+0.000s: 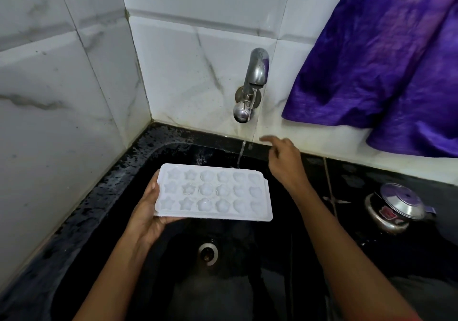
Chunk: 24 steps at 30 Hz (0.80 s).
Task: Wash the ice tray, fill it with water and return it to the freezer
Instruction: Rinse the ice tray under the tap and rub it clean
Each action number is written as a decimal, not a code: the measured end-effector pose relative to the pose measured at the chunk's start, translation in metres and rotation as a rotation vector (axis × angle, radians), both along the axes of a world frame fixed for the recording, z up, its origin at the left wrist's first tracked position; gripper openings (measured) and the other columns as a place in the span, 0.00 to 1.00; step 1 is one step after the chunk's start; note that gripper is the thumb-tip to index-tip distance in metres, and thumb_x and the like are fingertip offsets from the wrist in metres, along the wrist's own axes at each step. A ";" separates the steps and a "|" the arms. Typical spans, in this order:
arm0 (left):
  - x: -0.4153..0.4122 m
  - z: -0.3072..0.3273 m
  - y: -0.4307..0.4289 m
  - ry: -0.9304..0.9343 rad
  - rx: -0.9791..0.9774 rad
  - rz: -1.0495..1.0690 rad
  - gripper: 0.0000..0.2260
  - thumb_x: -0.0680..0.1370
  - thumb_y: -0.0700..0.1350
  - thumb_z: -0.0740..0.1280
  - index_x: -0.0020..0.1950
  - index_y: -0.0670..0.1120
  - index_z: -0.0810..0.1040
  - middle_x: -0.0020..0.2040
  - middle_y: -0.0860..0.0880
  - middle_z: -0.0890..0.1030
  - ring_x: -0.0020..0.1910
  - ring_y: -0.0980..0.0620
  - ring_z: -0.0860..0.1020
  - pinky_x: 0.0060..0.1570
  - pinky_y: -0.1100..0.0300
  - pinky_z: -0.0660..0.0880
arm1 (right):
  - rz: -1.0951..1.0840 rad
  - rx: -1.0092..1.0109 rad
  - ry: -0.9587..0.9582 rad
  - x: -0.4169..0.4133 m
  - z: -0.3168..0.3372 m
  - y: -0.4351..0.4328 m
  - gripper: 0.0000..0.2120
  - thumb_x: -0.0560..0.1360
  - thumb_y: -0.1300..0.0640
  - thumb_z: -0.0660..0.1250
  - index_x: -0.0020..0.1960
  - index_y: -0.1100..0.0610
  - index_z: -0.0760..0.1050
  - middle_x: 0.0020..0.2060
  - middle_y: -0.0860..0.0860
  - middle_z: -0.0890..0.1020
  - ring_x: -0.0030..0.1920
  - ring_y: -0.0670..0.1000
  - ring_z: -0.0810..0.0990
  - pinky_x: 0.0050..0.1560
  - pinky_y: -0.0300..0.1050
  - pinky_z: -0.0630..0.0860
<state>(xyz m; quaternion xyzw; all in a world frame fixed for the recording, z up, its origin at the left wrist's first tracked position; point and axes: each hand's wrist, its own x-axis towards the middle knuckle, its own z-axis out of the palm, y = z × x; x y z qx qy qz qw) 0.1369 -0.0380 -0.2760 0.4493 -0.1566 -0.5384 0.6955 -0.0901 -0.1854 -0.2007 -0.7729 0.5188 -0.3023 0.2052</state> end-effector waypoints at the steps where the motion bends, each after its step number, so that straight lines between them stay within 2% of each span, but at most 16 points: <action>1: -0.001 0.000 0.002 -0.002 -0.002 -0.007 0.19 0.80 0.50 0.56 0.71 0.51 0.68 0.56 0.49 0.82 0.48 0.47 0.83 0.32 0.46 0.80 | -0.021 0.008 0.036 -0.007 -0.005 0.010 0.23 0.74 0.70 0.56 0.61 0.52 0.76 0.44 0.54 0.69 0.51 0.58 0.74 0.51 0.40 0.67; 2: -0.003 0.003 0.005 -0.002 -0.007 -0.020 0.21 0.78 0.52 0.60 0.71 0.51 0.68 0.56 0.49 0.82 0.49 0.47 0.83 0.33 0.45 0.80 | -0.043 0.026 0.088 -0.013 -0.009 0.020 0.24 0.73 0.70 0.56 0.60 0.50 0.77 0.44 0.54 0.68 0.53 0.60 0.73 0.55 0.43 0.67; 4: -0.007 0.007 0.010 -0.016 -0.006 -0.044 0.32 0.68 0.59 0.71 0.70 0.52 0.69 0.59 0.47 0.80 0.52 0.45 0.82 0.35 0.44 0.80 | -0.089 0.100 0.200 -0.021 -0.012 0.039 0.26 0.72 0.69 0.56 0.60 0.46 0.77 0.47 0.55 0.68 0.58 0.60 0.69 0.63 0.48 0.64; 5: -0.009 0.008 0.011 -0.029 -0.003 -0.052 0.32 0.68 0.59 0.71 0.70 0.52 0.69 0.60 0.47 0.80 0.52 0.45 0.81 0.35 0.44 0.80 | -0.110 0.137 0.259 -0.024 -0.013 0.046 0.27 0.72 0.69 0.55 0.61 0.45 0.76 0.51 0.55 0.69 0.60 0.59 0.67 0.65 0.49 0.61; 7: -0.013 0.008 0.015 -0.021 -0.002 -0.039 0.21 0.77 0.54 0.60 0.70 0.52 0.69 0.57 0.49 0.82 0.50 0.46 0.82 0.33 0.45 0.80 | -0.129 0.157 0.353 -0.029 -0.014 0.059 0.29 0.72 0.70 0.54 0.61 0.43 0.75 0.56 0.55 0.68 0.63 0.58 0.64 0.66 0.51 0.58; 9: -0.018 0.009 0.017 -0.011 -0.010 -0.029 0.17 0.81 0.50 0.54 0.69 0.53 0.69 0.52 0.51 0.84 0.47 0.48 0.83 0.32 0.46 0.80 | -0.125 0.158 0.408 -0.032 -0.015 0.067 0.30 0.71 0.70 0.54 0.62 0.42 0.74 0.58 0.55 0.67 0.64 0.58 0.62 0.66 0.52 0.56; 12: -0.024 0.012 0.022 -0.001 -0.029 -0.039 0.17 0.81 0.49 0.53 0.69 0.53 0.69 0.51 0.52 0.84 0.46 0.48 0.83 0.31 0.46 0.80 | -0.116 0.167 0.464 -0.034 -0.014 0.075 0.31 0.71 0.71 0.54 0.62 0.41 0.73 0.59 0.54 0.66 0.65 0.58 0.61 0.67 0.53 0.54; 18: -0.022 0.013 0.024 -0.009 -0.021 -0.050 0.18 0.82 0.49 0.54 0.71 0.52 0.67 0.63 0.46 0.77 0.48 0.48 0.83 0.32 0.45 0.80 | -0.103 0.153 0.493 -0.035 -0.013 0.081 0.30 0.72 0.70 0.53 0.64 0.41 0.72 0.60 0.55 0.66 0.66 0.59 0.60 0.66 0.52 0.54; 24: -0.023 0.017 0.025 -0.023 -0.042 -0.057 0.18 0.81 0.50 0.55 0.71 0.52 0.68 0.64 0.45 0.77 0.51 0.46 0.82 0.32 0.47 0.79 | -0.074 0.159 0.505 -0.030 -0.012 0.079 0.29 0.75 0.69 0.53 0.65 0.40 0.71 0.63 0.55 0.66 0.68 0.58 0.59 0.67 0.52 0.54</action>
